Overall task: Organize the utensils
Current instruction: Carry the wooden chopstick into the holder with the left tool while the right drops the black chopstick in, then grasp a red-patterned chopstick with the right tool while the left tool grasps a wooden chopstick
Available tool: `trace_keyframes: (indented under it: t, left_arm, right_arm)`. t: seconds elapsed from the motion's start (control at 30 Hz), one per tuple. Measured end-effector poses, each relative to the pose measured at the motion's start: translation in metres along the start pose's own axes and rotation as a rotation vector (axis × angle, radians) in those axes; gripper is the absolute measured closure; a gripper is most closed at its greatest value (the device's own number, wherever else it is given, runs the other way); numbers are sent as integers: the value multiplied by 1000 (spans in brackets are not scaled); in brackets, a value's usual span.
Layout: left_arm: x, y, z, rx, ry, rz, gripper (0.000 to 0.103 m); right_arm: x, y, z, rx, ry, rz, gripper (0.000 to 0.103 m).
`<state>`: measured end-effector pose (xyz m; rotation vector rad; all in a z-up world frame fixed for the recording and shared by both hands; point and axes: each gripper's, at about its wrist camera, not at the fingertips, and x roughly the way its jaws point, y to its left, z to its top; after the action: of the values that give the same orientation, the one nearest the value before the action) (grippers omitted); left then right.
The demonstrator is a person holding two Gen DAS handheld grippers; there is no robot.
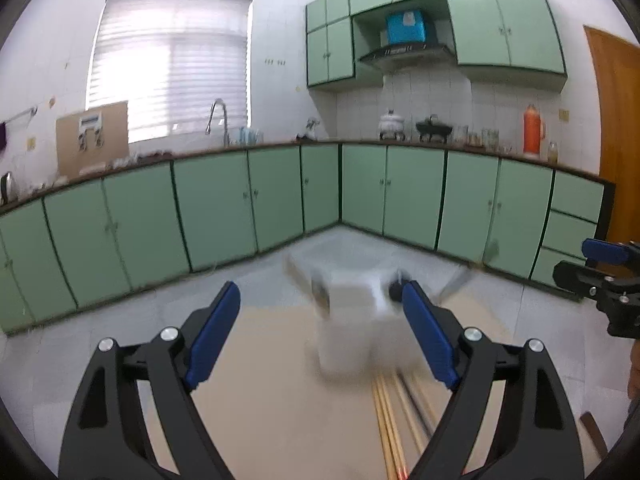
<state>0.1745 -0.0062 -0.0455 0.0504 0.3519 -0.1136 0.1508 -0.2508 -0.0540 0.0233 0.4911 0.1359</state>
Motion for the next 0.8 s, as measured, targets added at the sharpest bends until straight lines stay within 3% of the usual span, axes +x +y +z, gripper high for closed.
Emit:
trace_keyframes:
  t: [0.23,0.37,0.47,0.6,0.7,0.8]
  left_arm:
    - [-20,-4,-96,-4,96,45,22]
    - [-28,2,-125,-69,135,55,22]
    - [-28,4,-139,-57,187,53,22]
    - [-34,8,-142,-63,181,62,25]
    - [-35,-3,-143,-55,207,51,32]
    - [-39,-8,-146,-32,220,32,32]
  right_arm:
    - [-17,30,-103,-2,27,-61,16]
    - [-19,44,-146,10,65,-64,18]
    - [-13,52,-165,10,133,-51,30]
    - [-11,56,-171,16,154,-32,46]
    - [-9,59,-175,13,184,-5,66]
    - [-2,62,-182,9,237,33,78]
